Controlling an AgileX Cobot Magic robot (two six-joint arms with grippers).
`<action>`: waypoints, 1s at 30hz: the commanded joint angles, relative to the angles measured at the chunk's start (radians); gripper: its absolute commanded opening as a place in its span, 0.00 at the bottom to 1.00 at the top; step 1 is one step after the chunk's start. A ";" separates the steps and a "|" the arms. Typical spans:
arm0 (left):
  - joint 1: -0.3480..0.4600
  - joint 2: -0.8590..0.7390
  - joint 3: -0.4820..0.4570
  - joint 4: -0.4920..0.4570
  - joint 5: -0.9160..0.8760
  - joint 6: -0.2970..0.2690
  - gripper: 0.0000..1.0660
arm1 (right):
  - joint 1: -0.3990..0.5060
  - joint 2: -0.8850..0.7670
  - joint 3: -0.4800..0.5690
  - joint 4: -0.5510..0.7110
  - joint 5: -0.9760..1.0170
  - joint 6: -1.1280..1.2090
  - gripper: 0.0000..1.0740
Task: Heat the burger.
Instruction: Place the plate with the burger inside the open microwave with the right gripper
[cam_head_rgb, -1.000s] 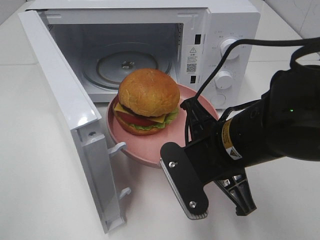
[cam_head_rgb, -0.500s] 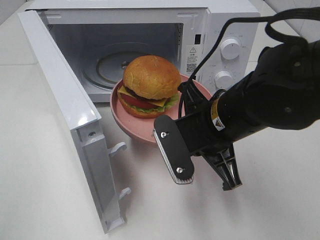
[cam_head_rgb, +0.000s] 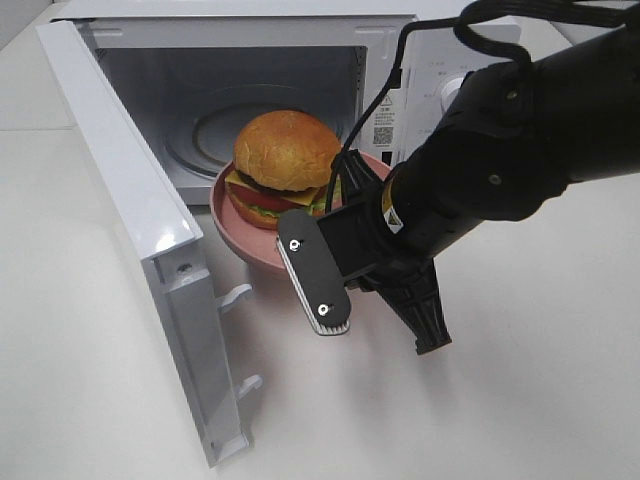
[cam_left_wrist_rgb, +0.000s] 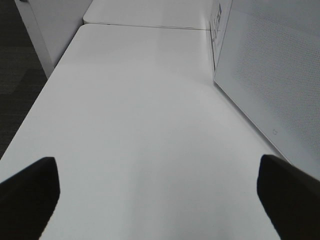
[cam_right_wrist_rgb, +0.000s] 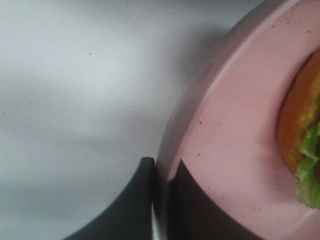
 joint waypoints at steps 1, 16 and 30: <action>0.004 -0.017 0.001 0.002 -0.006 0.000 0.99 | -0.004 0.002 -0.042 -0.003 -0.040 -0.040 0.00; 0.004 -0.017 0.001 0.002 -0.006 0.000 0.99 | -0.004 0.095 -0.187 0.024 0.047 -0.077 0.00; 0.004 -0.017 0.001 0.002 -0.006 0.000 0.99 | -0.004 0.189 -0.354 0.025 0.151 -0.125 0.00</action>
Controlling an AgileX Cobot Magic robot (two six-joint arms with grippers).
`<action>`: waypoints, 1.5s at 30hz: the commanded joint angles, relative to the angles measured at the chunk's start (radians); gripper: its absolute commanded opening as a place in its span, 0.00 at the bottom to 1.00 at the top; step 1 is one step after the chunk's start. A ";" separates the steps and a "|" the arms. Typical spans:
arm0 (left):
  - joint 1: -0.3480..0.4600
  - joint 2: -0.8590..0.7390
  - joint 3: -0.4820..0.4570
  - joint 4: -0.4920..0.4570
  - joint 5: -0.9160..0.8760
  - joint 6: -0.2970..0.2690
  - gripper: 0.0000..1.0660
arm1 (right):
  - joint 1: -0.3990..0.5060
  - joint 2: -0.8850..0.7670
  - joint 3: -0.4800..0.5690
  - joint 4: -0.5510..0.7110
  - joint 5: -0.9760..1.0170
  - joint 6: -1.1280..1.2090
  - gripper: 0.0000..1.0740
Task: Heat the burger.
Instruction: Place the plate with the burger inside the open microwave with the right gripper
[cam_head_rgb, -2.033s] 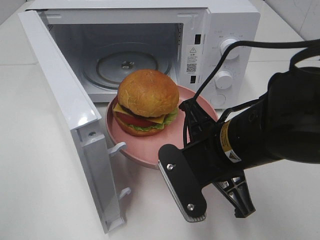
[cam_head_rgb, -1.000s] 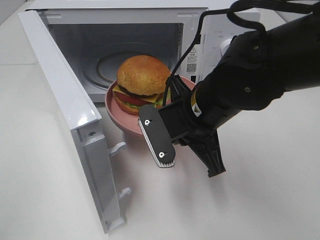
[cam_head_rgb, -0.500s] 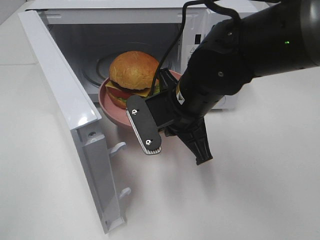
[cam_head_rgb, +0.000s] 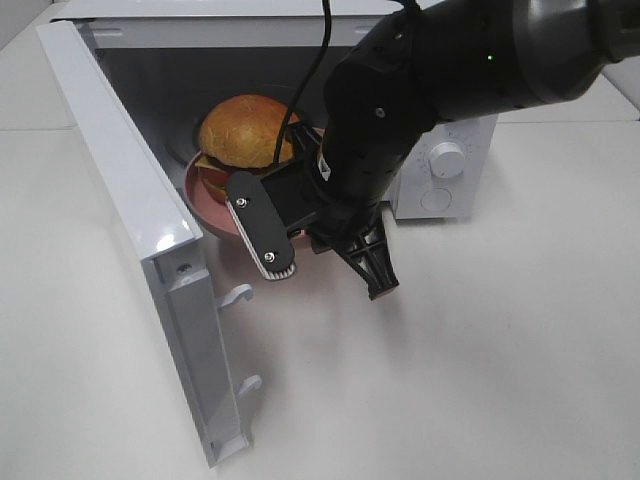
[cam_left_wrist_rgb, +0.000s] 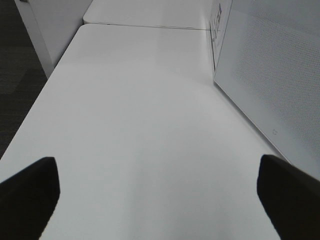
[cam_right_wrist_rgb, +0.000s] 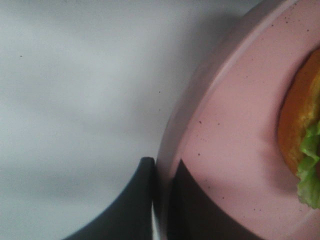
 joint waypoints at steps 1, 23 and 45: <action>0.004 -0.017 0.001 0.002 -0.006 0.000 0.99 | -0.004 0.004 -0.050 -0.009 -0.026 -0.018 0.00; 0.004 -0.017 0.001 0.002 -0.006 0.005 0.99 | -0.010 0.150 -0.303 -0.009 0.078 -0.082 0.00; 0.004 -0.017 0.001 0.002 -0.006 0.009 0.99 | -0.039 0.271 -0.532 -0.018 0.065 -0.058 0.00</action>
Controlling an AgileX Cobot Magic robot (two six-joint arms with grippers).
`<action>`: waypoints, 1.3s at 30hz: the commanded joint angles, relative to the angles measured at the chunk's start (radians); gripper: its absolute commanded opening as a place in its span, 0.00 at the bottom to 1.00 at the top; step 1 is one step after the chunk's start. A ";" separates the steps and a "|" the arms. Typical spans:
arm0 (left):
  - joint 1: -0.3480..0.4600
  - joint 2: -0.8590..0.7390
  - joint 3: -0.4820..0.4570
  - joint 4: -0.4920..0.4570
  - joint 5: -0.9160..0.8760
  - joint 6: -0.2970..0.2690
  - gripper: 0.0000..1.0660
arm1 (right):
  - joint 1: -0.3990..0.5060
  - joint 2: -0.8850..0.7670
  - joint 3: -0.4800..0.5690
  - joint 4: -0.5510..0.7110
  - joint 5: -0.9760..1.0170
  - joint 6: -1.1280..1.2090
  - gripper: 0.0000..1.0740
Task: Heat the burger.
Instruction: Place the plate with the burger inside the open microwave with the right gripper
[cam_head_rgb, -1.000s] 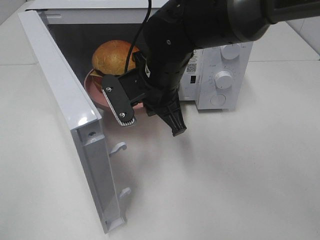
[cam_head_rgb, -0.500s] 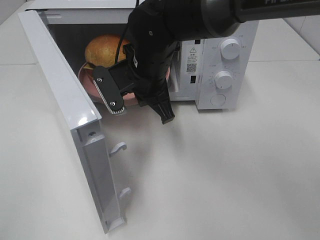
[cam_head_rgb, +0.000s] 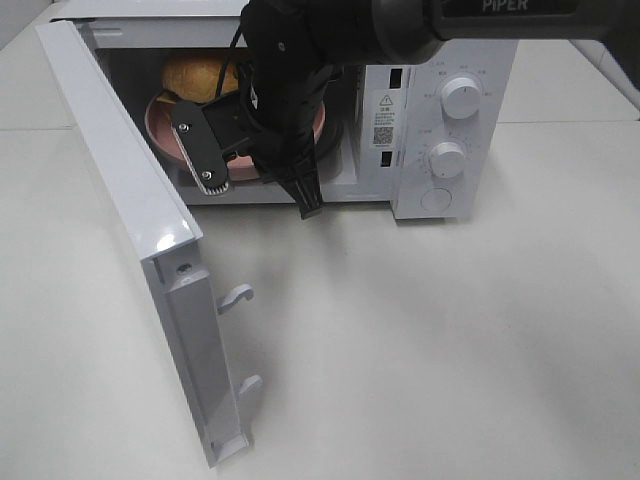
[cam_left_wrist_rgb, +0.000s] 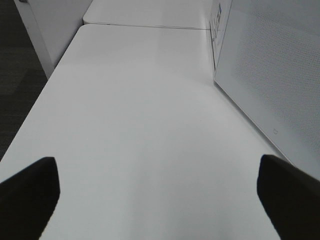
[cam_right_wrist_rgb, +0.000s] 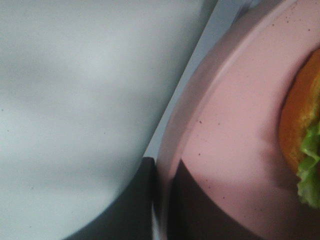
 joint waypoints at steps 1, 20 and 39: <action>0.004 -0.017 0.001 0.002 -0.006 0.004 0.99 | -0.007 -0.012 -0.023 -0.019 -0.071 0.008 0.00; 0.004 -0.017 0.001 0.002 -0.006 0.005 0.99 | -0.053 0.032 -0.055 -0.021 -0.114 0.010 0.00; 0.004 -0.017 0.001 0.002 -0.006 0.005 0.99 | -0.088 0.091 -0.101 -0.021 -0.143 0.011 0.00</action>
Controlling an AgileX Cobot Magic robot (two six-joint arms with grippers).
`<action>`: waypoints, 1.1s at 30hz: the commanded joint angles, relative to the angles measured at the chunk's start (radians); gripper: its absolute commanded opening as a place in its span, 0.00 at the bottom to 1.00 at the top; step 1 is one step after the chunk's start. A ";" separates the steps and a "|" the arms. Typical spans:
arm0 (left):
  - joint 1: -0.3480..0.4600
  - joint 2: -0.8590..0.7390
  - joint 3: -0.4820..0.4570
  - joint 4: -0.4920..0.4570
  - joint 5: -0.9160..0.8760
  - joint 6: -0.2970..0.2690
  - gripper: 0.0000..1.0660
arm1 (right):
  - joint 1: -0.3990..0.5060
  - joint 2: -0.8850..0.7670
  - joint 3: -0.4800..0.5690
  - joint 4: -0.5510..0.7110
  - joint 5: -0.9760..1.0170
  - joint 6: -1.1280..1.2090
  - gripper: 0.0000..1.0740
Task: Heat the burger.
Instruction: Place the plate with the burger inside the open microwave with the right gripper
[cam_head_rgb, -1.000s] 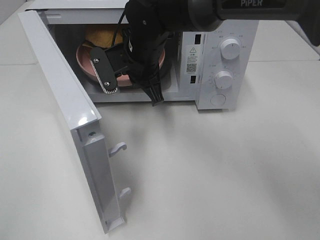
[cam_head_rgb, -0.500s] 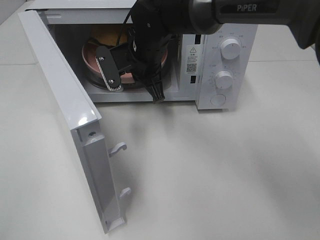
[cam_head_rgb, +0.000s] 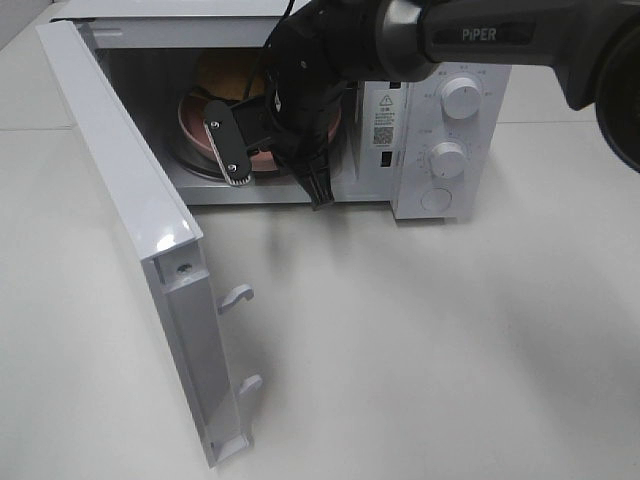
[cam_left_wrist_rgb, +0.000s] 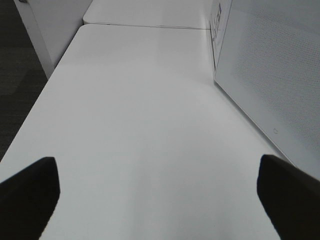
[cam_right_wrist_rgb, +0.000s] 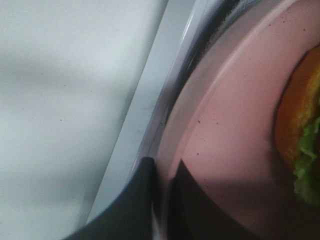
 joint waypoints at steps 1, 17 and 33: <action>0.004 -0.017 0.001 0.002 -0.006 0.004 0.99 | -0.013 -0.015 -0.018 -0.012 -0.074 0.010 0.00; 0.004 -0.017 0.001 0.002 -0.006 0.006 0.99 | -0.014 0.008 -0.021 0.004 -0.130 0.007 0.00; 0.004 -0.017 0.001 0.002 -0.006 0.007 0.99 | 0.009 0.023 -0.076 0.043 -0.136 -0.010 0.00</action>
